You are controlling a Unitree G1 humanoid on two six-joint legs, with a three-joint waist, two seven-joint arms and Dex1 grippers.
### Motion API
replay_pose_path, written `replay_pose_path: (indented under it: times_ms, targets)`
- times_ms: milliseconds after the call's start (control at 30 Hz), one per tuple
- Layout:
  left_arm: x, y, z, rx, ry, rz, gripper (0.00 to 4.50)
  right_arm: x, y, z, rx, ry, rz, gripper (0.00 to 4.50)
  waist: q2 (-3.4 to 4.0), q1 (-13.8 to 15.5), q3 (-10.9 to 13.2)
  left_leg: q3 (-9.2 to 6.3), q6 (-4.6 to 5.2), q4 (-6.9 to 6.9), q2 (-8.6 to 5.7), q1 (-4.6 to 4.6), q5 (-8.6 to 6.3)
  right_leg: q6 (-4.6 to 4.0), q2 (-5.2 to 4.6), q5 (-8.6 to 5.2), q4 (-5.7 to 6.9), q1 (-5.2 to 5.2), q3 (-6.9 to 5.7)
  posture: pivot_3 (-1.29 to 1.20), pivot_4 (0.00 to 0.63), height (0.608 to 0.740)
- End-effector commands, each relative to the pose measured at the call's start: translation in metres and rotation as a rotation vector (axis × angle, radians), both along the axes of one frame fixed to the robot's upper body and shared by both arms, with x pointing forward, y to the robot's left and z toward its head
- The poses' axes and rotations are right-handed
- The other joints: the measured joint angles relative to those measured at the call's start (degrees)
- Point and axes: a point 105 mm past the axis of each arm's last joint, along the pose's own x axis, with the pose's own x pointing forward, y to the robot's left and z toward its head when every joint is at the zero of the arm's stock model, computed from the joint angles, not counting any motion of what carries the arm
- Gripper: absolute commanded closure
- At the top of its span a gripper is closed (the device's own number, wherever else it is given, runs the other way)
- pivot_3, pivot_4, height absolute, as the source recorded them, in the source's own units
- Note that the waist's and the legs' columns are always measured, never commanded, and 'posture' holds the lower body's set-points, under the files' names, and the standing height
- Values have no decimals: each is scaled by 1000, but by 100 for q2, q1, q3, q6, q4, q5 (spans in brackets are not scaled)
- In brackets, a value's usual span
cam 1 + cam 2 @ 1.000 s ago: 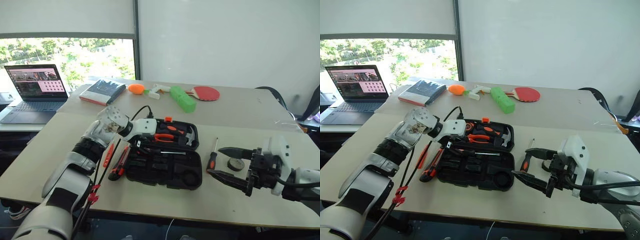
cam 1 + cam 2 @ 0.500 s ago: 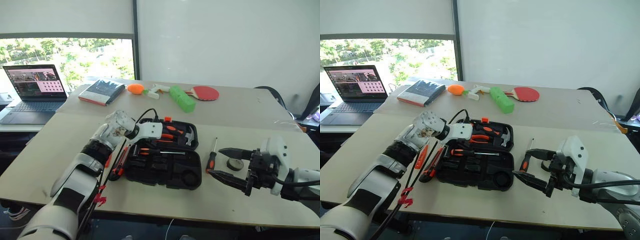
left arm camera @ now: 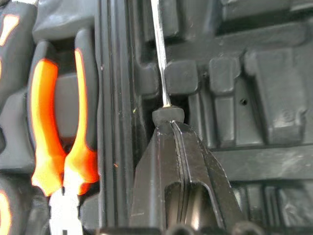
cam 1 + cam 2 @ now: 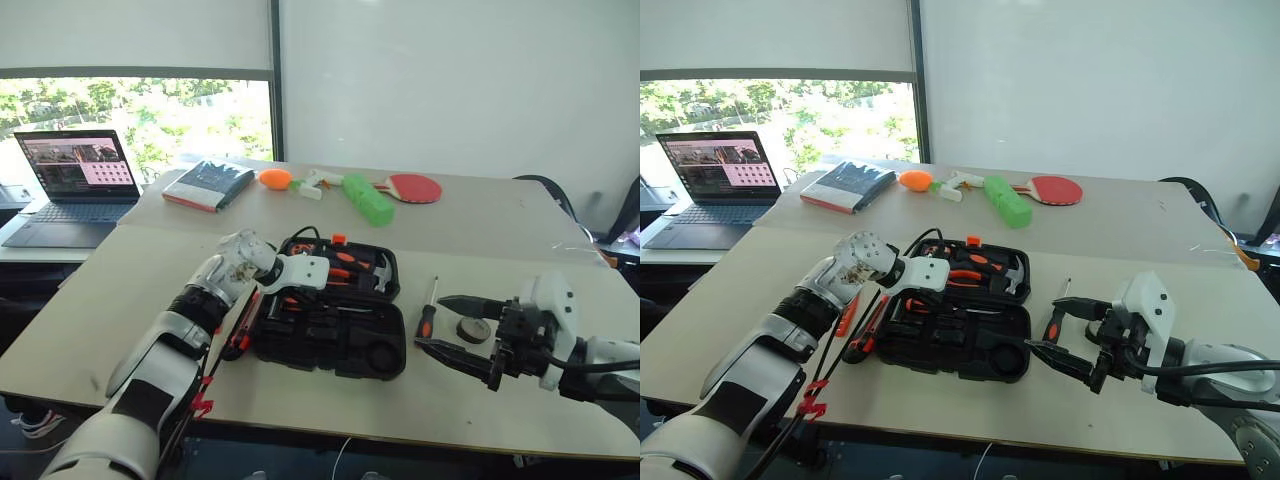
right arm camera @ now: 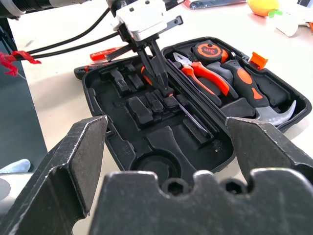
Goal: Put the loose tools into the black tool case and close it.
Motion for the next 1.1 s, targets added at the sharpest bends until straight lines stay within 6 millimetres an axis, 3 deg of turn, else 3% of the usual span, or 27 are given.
replay_pose_path:
  times_ms: [33,133,267,400,433,567,667,733,867,967,1100]
  targets:
    - [4,3,-21,79,-5,11,4467,0,2,7,3,-50,5,0,0,0,0,-1,2,3,-1,12,-1,3,0,-1,-1,17,0,0,150,736]
    - [6,-3,-10,11,5,19,4467,0,0,5,-6,-44,-14,0,2,0,-2,-1,12,11,-5,37,-2,0,-3,-10,-16,55,6,0,150,736]
    - [-2,-6,40,-336,200,83,4467,10,-24,-7,-47,-33,-193,0,0,-23,0,-2,23,14,-14,17,6,2,-4,-8,-15,40,21,0,150,736]
    - [-20,12,81,-503,380,88,3437,15,-58,-18,-39,4,-427,0,4,-66,0,-4,32,13,-14,-35,1,25,-2,-7,-1,-16,24,0,150,736]
    - [-26,17,93,-547,415,83,2933,11,-68,-22,-29,25,-481,0,6,-68,0,-5,32,13,-15,-48,0,24,0,-10,6,-31,26,0,150,736]
    - [-50,33,131,-670,512,36,1750,-10,-96,-31,10,112,-637,0,20,-53,1,-15,36,6,-14,-69,-2,22,5,-22,8,-53,22,0,150,736]
    - [-64,40,149,-708,540,11,673,-23,-107,-37,13,168,-710,0,28,-51,1,-16,38,10,-16,-64,-4,26,1,-26,6,-44,22,0,150,736]
    - [-70,44,154,-703,528,-1,13,-26,-109,-39,22,189,-728,0,29,-54,2,-17,38,12,-19,-59,-4,27,0,-24,7,-35,23,0,150,736]
    - [-80,43,154,-679,521,-24,13,-12,-97,-40,60,214,-690,0,30,-95,4,-17,32,16,-21,-31,2,28,1,-19,6,-11,30,0,150,736]
    - [-86,41,154,-661,513,-37,13,9,-80,-48,49,232,-646,0,32,-173,7,-17,32,11,-19,23,1,4,3,-34,1,39,35,0,150,736]
    - [-90,39,149,-635,491,-42,13,34,-66,-59,42,260,-622,0,40,-188,10,-18,34,-2,-19,25,0,13,7,-29,4,33,38,0,150,736]
